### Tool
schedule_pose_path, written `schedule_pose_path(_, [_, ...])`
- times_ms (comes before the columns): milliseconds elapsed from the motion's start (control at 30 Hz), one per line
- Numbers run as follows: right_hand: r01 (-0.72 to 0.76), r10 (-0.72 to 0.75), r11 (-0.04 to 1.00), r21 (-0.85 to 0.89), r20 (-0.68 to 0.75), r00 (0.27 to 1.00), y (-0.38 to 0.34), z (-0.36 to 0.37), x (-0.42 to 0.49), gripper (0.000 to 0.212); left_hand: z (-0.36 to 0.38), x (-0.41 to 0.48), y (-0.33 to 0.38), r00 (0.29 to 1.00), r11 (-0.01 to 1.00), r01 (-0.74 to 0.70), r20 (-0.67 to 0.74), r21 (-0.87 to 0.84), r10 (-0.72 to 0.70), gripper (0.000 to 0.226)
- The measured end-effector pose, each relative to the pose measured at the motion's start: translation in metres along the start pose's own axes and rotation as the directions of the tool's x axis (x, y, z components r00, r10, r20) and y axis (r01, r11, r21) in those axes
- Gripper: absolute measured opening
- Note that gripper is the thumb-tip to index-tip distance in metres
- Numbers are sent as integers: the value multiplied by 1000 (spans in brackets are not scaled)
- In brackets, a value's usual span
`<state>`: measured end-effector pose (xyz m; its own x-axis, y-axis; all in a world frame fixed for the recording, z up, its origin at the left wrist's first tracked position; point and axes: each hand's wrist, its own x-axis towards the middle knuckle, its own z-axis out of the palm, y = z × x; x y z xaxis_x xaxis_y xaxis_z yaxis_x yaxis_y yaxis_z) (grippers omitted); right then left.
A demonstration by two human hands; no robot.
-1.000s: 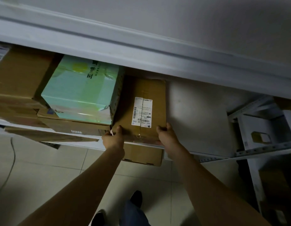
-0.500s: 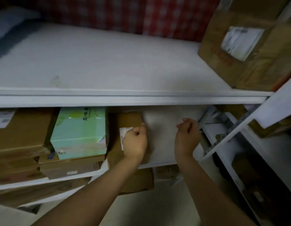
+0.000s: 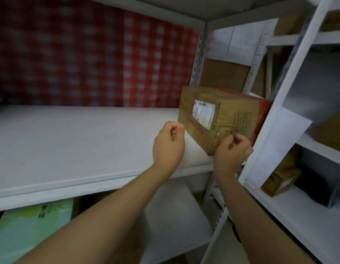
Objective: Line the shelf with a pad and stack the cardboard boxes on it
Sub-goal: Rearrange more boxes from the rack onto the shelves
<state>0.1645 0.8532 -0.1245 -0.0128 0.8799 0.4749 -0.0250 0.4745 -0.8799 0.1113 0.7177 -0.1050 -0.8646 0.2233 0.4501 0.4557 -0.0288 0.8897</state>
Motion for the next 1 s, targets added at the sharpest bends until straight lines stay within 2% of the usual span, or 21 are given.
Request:
schedule_pose_path(100, [53, -62, 995, 84, 114, 992, 3, 1, 16, 15, 28, 24, 6, 999, 999, -3, -54, -33, 1, 14])
schedule_pose_path(133, [105, -113, 992, 70, 107, 988, 1, 1, 20, 14, 34, 30, 4, 997, 999, -3, -80, -43, -1, 18])
schedule_pose_path(200, [204, -205, 979, 12, 7, 979, -4, 3, 39, 9, 45, 46, 2, 992, 999, 2, -128, -47, -8, 30])
schedule_pose_path(267, [232, -236, 970, -72, -56, 970, -6, 9, 62, 19, 53, 59, 2, 989, 998, 43, -142, -56, -51, 41])
schedule_pose_path(300, [232, -238, 964, -129, -31, 971, -5, 12, 73, 30, 55, 64, 2, 988, 995, 74, -132, -60, -81, 45])
schedule_pose_path(367, [193, -178, 963, -189, 92, 980, -4, 17, 90, 52, 59, 74, 3, 987, 989, 138, -82, -52, -142, 48])
schedule_pose_path(433, [97, -62, 982, -161, 211, 975, -4, 19, 100, 66, 63, 79, 7, 975, 973, 222, 35, -63, -220, 52])
schedule_pose_path(500, [-34, 59, 995, -90, 288, 956, -9, 21, 102, 68, 66, 81, 13, 935, 942, 312, 217, -125, -281, 53])
schedule_pose_path(533, [-48, 69, 996, -75, 304, 950, -12, 22, 100, 65, 66, 80, 16, 921, 932, 334, 261, -140, -290, 58])
schedule_pose_path(600, [-11, 34, 997, -78, 299, 954, -19, 23, 88, 57, 65, 85, 7, 936, 939, 313, 214, -145, -279, 75])
schedule_pose_path(667, [12, 6, 998, -64, 276, 961, -24, 22, 71, 50, 52, 80, 3, 952, 947, 289, 143, -143, -269, 81])
schedule_pose_path(800, [49, -54, 998, 28, 202, 978, -29, 11, 28, 42, 15, 50, 11, 971, 958, 237, 1, -164, -240, 44])
schedule_pose_path(933, [32, -61, 983, 178, 159, 985, -45, -9, -17, 38, -24, 11, 11, 964, 977, 136, -204, -167, -169, 32])
schedule_pose_path(1000, [-63, 10, 965, 253, 203, 979, -52, -27, -39, 35, -48, -14, 10, 960, 978, 114, -232, -176, -154, 24])
